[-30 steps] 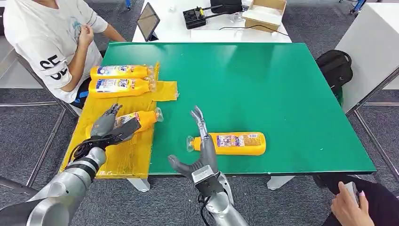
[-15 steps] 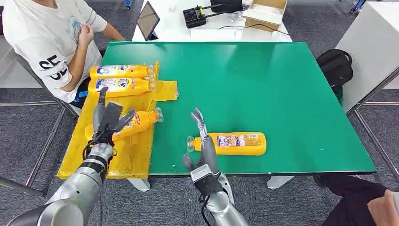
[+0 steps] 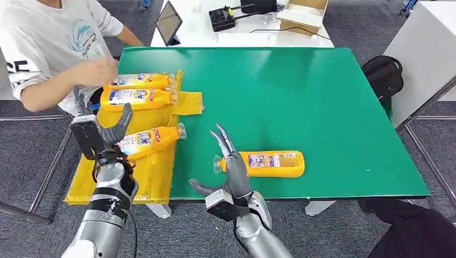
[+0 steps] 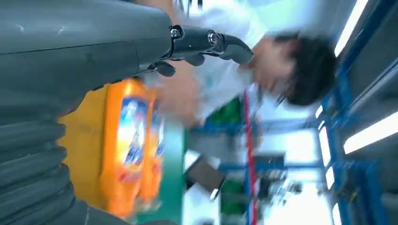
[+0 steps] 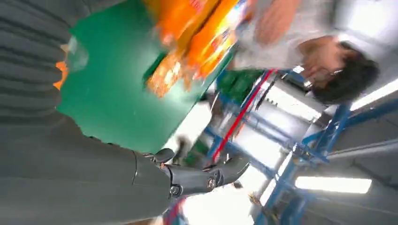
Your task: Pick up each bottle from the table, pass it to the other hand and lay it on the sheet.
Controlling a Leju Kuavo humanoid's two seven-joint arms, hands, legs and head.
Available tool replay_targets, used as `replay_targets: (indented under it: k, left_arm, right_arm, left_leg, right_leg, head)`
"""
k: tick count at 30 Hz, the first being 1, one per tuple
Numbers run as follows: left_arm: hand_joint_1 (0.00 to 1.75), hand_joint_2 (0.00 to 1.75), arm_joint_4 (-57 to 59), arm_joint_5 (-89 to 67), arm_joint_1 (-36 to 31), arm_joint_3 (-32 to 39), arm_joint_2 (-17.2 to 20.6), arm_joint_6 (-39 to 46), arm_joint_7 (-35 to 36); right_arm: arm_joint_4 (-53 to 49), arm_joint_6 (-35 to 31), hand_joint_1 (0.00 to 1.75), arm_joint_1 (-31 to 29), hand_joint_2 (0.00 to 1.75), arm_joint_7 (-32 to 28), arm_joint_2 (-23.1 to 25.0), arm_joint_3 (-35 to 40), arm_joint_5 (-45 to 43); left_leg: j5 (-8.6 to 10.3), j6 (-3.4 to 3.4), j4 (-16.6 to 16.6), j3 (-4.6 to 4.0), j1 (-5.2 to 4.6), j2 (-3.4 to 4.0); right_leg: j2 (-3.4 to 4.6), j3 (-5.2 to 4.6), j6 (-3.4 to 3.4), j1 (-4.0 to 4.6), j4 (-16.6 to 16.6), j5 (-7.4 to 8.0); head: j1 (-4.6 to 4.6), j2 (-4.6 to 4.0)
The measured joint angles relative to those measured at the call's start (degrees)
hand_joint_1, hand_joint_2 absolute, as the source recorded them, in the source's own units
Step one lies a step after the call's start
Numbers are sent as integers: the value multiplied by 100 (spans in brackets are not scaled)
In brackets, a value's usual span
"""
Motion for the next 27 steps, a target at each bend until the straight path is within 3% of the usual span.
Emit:
replay_targets:
  k: [4,11,18,27]
  left_arm:
    - [0,175,-863,392,620,-204,-2,-16,0]
    - [0,175,-1543,473,1191,-276,-2,-128,2]
    - [0,175,-1717,243,1781,-528,-4,-88,2]
    - [0,175,-1595,143,1940,-731,-7,-193,2]
  right_arm:
    - [74,-172,0,-124,175,557,-300,-298,782]
    - [94,-152,0,-240,175,767,-672,-652,956]
    - [111,736,0,-323,175,1587,-1135,-1056,1538]
    - [724,1785,0,-591,175,1895,-1502,-1259,1679]
  left_leg:
    - [0,0,0,0,0,-6]
    - [-1,0,0,-1,2,-1]
    - [-2,1,0,-6,-1,-3]
    - [-2,1,1,-4,1,-2]
  right_leg:
    - [-1,-1,0,0,-2,0]
    - [0,-5,0,2,-1,0]
    - [0,-5,0,-1,-3,0]
    - [0,-6,1,2,-2,0]
  head:
    - [0,0]
    - [-2,0]
    - [-2,0]
    - [-4,0]
